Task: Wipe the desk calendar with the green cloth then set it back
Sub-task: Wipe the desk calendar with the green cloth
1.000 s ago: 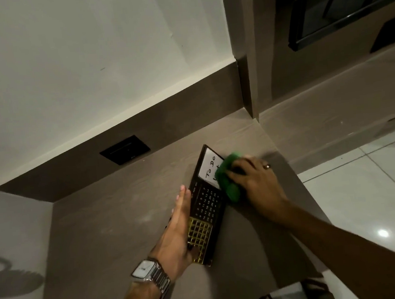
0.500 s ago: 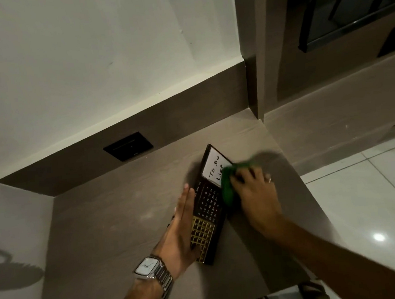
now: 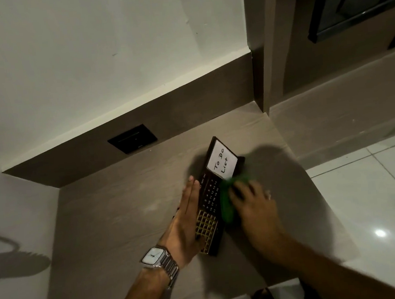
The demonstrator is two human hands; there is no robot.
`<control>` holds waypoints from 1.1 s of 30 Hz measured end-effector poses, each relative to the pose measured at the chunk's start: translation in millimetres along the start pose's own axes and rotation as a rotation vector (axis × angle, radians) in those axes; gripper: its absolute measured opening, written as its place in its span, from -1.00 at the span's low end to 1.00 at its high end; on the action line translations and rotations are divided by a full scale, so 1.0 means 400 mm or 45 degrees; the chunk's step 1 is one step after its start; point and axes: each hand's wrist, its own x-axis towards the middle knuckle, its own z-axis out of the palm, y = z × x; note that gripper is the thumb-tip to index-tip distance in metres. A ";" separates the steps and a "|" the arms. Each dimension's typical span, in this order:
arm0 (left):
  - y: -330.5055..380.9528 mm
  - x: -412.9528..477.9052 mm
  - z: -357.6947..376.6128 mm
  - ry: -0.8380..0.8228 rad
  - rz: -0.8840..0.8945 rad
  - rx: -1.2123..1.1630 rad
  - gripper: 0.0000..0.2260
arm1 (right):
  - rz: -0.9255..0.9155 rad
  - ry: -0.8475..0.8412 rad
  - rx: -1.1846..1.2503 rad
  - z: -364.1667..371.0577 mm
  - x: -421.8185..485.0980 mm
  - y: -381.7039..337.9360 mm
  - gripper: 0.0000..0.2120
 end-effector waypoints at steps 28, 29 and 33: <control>-0.020 -0.036 0.014 0.225 -0.190 -0.178 0.19 | 0.341 0.218 0.796 -0.128 -0.046 -0.016 -0.26; -0.025 -0.037 0.016 0.207 -0.226 -0.182 0.16 | 0.376 0.258 0.857 -0.132 -0.036 -0.028 -0.28; -0.032 -0.049 0.025 -0.005 -0.148 -0.113 -0.01 | 0.062 0.214 0.776 -0.086 -0.042 -0.114 -0.14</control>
